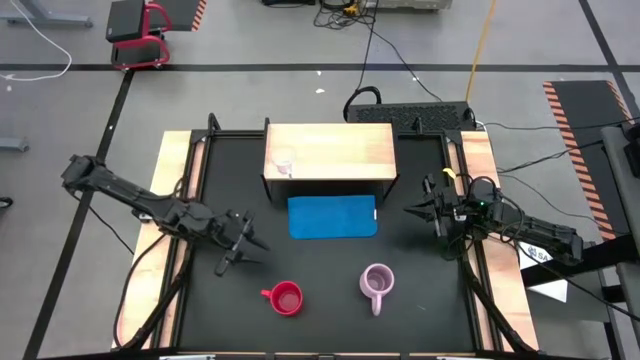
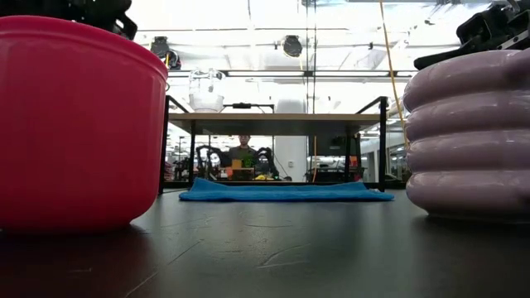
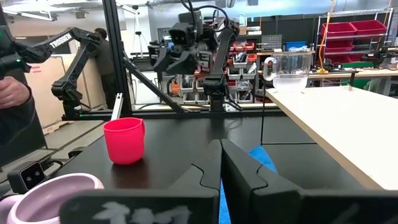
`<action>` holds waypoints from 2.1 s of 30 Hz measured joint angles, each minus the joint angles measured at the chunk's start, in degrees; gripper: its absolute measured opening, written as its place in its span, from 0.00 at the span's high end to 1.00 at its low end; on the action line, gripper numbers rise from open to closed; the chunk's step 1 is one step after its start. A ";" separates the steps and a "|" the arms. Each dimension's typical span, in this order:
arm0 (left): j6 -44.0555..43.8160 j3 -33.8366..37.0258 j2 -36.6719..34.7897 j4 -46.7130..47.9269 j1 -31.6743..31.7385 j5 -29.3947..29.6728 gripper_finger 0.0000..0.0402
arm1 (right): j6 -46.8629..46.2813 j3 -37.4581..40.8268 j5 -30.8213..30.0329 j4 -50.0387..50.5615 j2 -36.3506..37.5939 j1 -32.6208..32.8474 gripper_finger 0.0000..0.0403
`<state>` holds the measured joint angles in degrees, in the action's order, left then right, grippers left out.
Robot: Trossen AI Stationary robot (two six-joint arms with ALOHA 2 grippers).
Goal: Stack small to large cups/mugs on shelf
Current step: Put the red mug on the shelf
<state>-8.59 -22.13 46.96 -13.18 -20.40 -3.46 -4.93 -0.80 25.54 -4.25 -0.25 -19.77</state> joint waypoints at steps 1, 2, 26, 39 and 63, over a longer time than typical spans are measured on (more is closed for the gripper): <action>-0.53 0.00 0.76 -0.09 0.00 -0.10 0.57 | 0.00 0.00 0.00 0.00 -0.04 0.00 1.00; -0.96 -0.01 1.48 -0.30 0.00 -0.60 0.57 | 0.00 0.00 0.00 0.00 -0.04 0.00 1.00; 1.16 -22.01 18.40 26.42 -3.20 0.33 0.57 | 0.02 0.00 0.04 0.00 -2.05 0.00 1.00; -0.47 -22.10 22.75 27.94 -2.34 -0.92 0.57 | 1.09 0.00 0.04 -0.04 -2.47 0.00 1.00; 3.61 -22.12 22.76 24.80 -1.79 -3.27 0.57 | 1.11 -0.02 0.02 -0.07 -2.56 0.00 1.00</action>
<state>-4.98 -44.25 69.72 11.62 -22.20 -6.73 -3.81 -0.82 25.56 -4.32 -2.81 -19.77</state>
